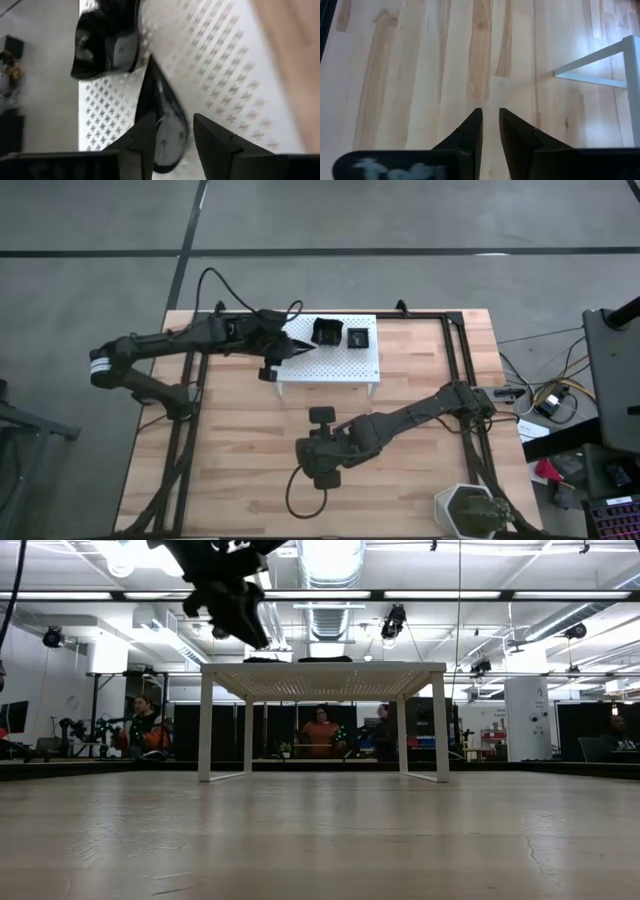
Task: Pick & Place Mini shaped plates
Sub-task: Stack the drop shaped plate on top of the drop shaped plate on the shelf
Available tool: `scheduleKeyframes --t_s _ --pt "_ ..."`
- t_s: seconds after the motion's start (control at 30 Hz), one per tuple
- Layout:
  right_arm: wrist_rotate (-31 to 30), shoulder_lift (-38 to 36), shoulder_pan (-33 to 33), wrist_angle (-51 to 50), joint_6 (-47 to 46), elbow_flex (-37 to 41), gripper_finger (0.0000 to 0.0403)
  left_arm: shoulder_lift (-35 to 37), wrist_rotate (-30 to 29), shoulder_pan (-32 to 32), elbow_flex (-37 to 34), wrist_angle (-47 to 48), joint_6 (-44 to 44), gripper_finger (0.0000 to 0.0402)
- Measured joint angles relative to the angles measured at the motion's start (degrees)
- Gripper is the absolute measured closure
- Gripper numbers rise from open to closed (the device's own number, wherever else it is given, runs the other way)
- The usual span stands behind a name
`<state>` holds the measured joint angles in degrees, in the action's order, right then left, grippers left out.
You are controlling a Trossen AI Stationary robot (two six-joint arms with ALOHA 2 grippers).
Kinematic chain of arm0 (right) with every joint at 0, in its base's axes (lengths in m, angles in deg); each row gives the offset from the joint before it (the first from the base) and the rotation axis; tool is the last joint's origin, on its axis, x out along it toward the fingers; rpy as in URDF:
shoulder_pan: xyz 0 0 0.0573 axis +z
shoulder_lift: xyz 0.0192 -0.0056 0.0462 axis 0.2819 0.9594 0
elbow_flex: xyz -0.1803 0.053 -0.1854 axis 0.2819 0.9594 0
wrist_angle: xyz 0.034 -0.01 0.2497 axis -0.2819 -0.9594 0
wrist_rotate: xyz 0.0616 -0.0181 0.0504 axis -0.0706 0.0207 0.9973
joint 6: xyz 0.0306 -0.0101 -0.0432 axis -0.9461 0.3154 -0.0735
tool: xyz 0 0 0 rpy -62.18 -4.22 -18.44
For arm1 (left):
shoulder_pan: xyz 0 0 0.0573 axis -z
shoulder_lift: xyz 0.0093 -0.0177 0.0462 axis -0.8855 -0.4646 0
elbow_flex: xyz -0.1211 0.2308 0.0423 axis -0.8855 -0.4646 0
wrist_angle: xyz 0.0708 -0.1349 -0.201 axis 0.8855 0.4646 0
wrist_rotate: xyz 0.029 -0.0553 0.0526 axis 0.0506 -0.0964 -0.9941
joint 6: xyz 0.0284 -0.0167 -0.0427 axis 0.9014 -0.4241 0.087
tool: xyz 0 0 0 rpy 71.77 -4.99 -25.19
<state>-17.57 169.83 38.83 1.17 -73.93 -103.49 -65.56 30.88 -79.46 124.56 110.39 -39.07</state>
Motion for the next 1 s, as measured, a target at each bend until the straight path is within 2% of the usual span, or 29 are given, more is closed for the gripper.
scheduleKeyframes --t_s 0.1,0.3,0.5,0.57,0.7,0.83,1.0 --pt "-0.72 0.00 0.00 0.00 -0.09 0.00 0.0344 1.50 3.57 0.00 0.00 0.12 -2.15 0.0274" --pt "-1.57 0.00 -0.02 0.02 0.00 0.00 0.0339 4.49 4.91 0.05 -0.51 0.93 -3.89 0.0273" --pt "-1.57 0.00 -0.02 0.09 -0.01 0.14 0.0345 4.10 -1.54 -0.42 -3.17 1.77 -5.09 0.0287" --pt "-1.57 0.00 -0.02 0.09 -0.01 0.15 0.0346 3.82 -2.41 -0.37 -5.13 -0.21 -4.88 0.0302" --pt "-1.57 0.00 -0.02 0.26 -0.02 0.15 0.0345 3.92 -8.73 -0.36 -8.42 -4.91 -2.94 0.0350" --pt "-1.57 0.00 -0.01 0.26 -0.01 0.20 0.0341 4.54 -8.89 -0.34 -9.31 -7.42 -2.22 0.0395" --pt "-1.57 0.00 -0.02 0.26 0.00 0.20 0.0345 5.27 -7.55 -0.22 -9.35 -7.15 -1.46 0.0389"
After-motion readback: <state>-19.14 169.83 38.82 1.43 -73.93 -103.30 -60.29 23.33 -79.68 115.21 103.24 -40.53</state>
